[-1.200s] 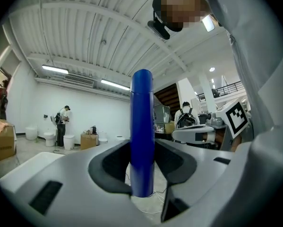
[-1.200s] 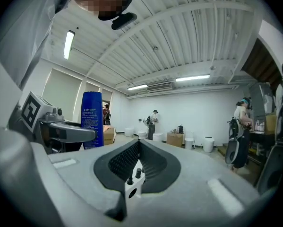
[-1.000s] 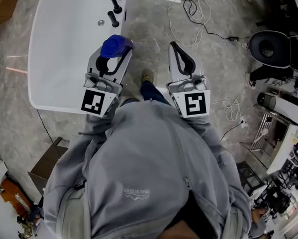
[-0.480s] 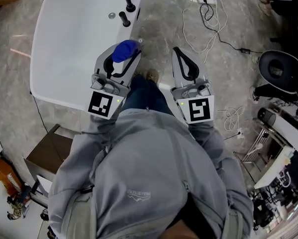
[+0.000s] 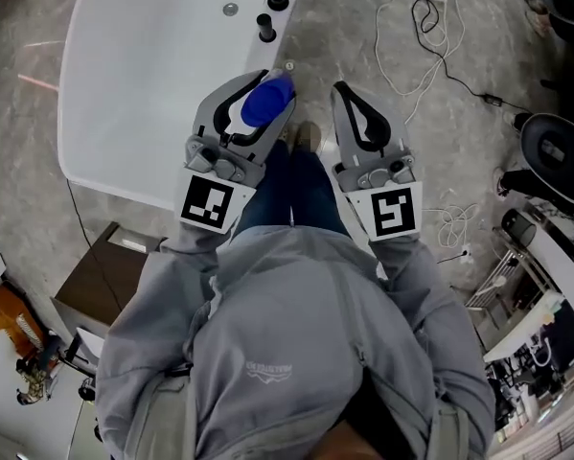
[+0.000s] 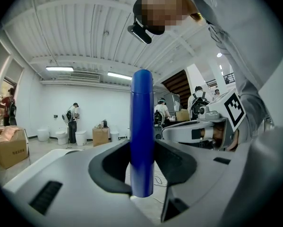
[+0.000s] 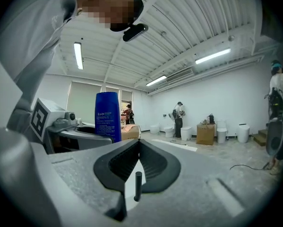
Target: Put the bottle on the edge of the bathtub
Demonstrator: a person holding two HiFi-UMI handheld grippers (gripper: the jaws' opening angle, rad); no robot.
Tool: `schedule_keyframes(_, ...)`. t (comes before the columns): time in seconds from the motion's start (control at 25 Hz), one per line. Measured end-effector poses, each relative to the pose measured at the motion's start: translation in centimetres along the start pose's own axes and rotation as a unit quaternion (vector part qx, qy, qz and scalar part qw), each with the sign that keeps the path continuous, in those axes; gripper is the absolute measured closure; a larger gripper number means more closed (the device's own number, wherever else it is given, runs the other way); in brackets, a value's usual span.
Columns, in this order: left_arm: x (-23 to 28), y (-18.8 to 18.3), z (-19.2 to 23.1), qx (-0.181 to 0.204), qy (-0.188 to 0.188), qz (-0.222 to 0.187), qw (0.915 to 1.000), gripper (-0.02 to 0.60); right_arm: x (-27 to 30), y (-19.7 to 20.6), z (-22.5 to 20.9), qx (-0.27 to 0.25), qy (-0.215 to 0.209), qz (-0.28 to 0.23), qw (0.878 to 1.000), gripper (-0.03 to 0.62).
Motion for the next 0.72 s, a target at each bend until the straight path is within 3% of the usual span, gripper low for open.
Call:
schedule_keyframes(0.48, 0.5, 5.2, 2.2, 0.004, -0.016, -0.012, 0.9998, 0.426, 1.6, 6.9, -0.2, 0.019, -0.008, 0.019, 1.0, 0.592)
schedule_keyframes(0.72, 0.1, 9.1, 3.4, -0.017, -0.042, -0.001, 0.999, 0.426, 2.2, 10.4, -0.5, 0.019, -0.016, 0.027, 0.999, 0.592)
Point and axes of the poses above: the fingertips, and each gripper's own axes: x forward along the fingers, z to its left, y out of its underside, the point moved 3 cm from there along -x, backward along the fingers, and after that the axes turned 13 degrees about -z, right-handed, at the moved point
